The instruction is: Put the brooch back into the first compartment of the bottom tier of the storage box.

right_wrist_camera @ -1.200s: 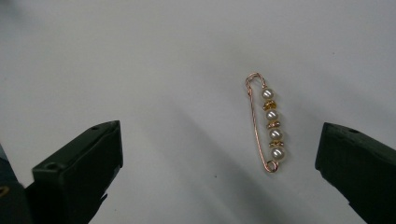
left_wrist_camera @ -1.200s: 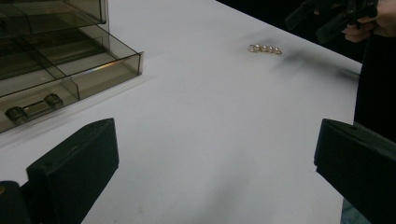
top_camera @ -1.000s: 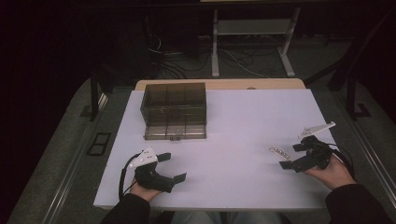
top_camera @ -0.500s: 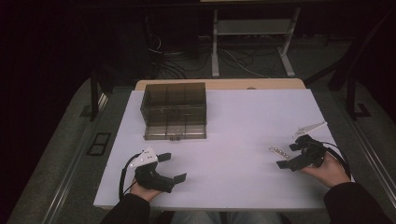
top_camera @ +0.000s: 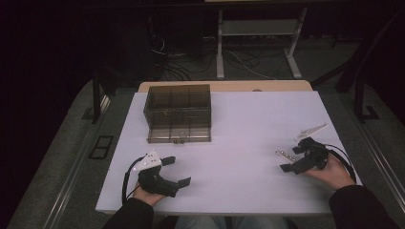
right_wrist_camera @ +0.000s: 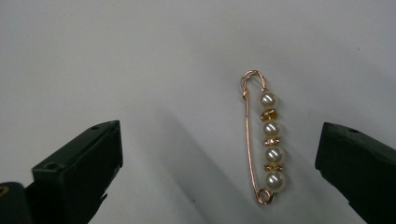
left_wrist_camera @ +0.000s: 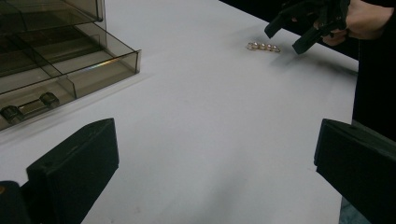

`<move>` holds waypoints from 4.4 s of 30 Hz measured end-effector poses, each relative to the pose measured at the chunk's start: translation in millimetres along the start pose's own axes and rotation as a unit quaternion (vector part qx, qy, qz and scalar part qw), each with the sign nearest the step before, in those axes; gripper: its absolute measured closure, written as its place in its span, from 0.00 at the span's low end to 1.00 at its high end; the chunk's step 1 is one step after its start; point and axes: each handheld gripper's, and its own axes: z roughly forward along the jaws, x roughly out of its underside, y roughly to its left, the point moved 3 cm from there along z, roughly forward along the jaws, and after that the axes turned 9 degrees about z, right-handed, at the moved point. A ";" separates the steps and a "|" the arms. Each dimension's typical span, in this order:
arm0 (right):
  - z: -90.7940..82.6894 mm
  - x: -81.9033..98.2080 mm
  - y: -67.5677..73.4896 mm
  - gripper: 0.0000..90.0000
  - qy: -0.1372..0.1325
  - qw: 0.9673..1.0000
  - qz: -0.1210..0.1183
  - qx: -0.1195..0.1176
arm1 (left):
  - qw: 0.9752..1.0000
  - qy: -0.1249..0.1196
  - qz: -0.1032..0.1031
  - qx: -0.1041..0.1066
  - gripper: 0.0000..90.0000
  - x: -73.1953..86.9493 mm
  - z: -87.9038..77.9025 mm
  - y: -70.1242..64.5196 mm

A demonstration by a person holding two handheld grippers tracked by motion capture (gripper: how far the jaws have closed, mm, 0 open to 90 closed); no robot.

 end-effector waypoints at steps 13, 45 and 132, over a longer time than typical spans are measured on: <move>4.4 -2.4 -9.4 0.16 -0.002 1.000 0.000 -0.001 | 1.000 0.001 0.001 0.001 0.00 0.2 0.5 -0.3; 9.6 -4.8 -11.5 0.66 -0.007 0.997 -0.031 0.065 | 1.000 0.002 -0.001 0.002 0.00 0.5 0.9 -0.1; -20.0 -81.2 24.5 0.88 -0.056 0.998 -0.017 -0.005 | 1.000 -0.002 -0.001 -0.001 0.00 -0.1 -2.0 0.6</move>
